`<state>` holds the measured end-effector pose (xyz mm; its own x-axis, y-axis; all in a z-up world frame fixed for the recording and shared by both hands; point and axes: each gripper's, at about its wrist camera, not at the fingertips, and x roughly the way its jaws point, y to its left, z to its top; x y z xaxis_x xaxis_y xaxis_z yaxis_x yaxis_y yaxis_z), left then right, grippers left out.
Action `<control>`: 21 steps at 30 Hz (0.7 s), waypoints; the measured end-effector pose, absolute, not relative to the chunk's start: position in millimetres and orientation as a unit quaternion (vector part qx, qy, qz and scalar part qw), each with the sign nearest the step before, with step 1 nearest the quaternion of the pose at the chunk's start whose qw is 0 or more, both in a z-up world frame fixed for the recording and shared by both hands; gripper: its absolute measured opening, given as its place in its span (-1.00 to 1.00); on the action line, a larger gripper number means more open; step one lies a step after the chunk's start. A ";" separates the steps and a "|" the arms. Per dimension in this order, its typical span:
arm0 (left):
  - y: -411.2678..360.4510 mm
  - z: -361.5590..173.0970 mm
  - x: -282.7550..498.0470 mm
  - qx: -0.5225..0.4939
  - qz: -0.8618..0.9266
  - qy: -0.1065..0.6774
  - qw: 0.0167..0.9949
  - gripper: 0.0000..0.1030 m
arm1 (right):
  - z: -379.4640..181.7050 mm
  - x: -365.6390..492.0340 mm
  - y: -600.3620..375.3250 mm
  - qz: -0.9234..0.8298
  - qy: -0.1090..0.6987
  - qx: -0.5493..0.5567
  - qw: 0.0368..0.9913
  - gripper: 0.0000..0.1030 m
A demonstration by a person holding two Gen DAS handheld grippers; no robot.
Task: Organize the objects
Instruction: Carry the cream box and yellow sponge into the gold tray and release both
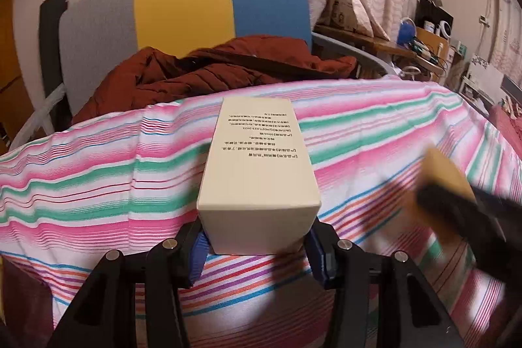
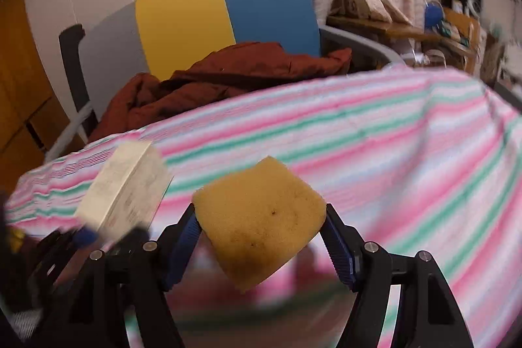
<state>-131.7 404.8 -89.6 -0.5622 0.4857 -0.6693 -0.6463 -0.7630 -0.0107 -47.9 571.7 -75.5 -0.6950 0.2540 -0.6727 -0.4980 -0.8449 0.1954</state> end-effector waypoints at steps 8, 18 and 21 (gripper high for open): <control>391.1 -72.6 -97.8 -0.288 0.890 0.127 0.330 0.00 | -77.3 18.9 520.2 0.906 0.198 -0.295 0.229 0.44; 331.7 -58.7 -63.1 -0.292 0.890 0.051 0.346 -0.01 | -74.9 19.3 496.6 0.921 0.145 -0.278 0.230 0.43; 312.3 -50.2 -50.2 -0.289 0.888 0.032 0.357 -0.01 | -73.3 20.7 495.6 0.922 0.141 -0.276 0.232 0.43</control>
<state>-50.2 312.3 -50.2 -0.5780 0.6155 -0.5358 -0.6530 -0.7426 -0.1487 20.7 495.6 -73.3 -0.7407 0.3497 -0.5737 -0.5050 -0.8530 0.1320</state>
